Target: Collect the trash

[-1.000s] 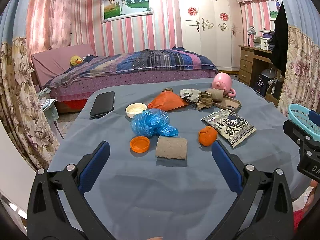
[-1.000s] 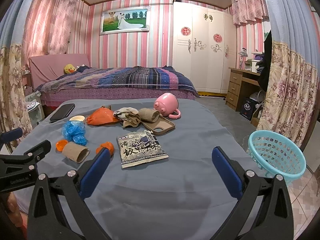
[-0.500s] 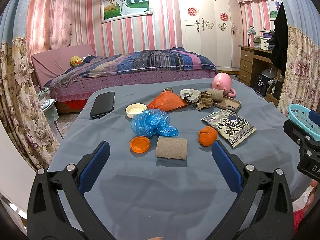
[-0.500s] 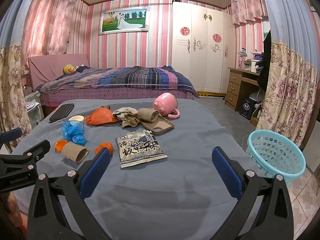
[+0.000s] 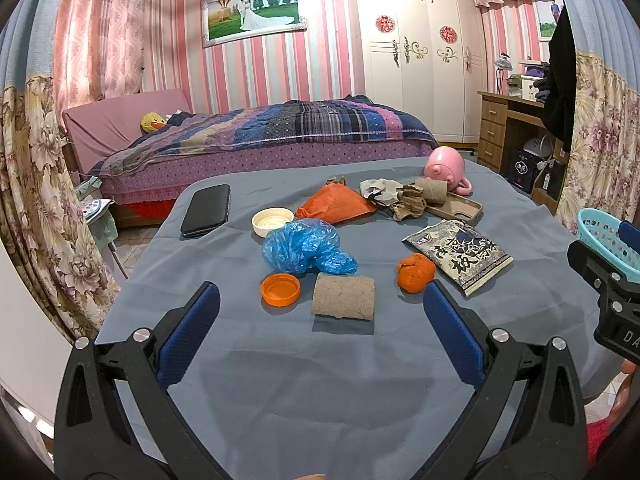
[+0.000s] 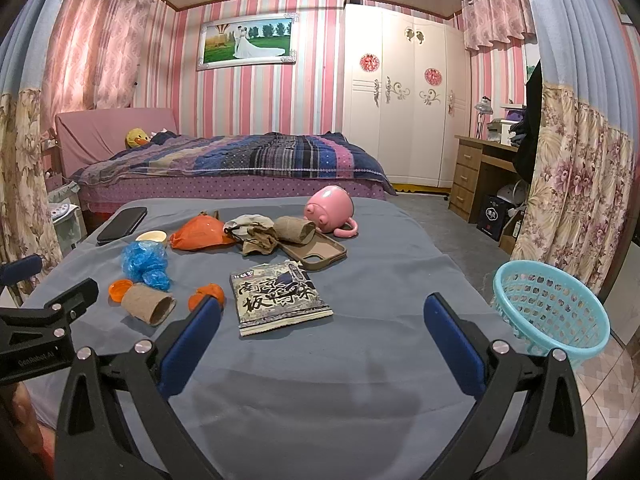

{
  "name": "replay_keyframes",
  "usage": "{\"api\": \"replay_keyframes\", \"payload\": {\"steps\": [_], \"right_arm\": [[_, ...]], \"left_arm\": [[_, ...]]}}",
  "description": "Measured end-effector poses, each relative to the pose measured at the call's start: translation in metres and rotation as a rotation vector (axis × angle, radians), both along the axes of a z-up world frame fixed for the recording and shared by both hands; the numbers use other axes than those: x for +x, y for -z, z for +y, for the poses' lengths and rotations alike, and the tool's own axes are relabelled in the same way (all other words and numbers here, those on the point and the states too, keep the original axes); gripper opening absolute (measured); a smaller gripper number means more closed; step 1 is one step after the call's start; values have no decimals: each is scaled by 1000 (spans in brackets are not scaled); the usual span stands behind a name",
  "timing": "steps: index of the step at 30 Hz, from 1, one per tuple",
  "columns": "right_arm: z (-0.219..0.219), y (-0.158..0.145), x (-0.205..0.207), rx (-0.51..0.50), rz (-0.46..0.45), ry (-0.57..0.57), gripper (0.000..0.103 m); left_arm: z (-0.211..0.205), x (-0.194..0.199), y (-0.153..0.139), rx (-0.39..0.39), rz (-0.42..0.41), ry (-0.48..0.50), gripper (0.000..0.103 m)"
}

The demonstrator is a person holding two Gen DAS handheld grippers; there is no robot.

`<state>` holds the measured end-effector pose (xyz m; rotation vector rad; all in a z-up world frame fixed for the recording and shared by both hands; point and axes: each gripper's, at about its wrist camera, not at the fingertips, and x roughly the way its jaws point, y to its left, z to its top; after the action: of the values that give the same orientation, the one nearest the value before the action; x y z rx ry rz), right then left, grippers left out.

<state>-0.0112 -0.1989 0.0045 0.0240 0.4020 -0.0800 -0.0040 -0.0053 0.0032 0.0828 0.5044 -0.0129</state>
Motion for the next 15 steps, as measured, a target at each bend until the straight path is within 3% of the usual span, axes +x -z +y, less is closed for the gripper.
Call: {"api": "replay_keyframes", "payload": {"steps": [15], "right_arm": [[-2, -1, 0, -2, -1, 1, 99]], "left_arm": [[1, -1, -1, 1, 2, -2, 98]]}}
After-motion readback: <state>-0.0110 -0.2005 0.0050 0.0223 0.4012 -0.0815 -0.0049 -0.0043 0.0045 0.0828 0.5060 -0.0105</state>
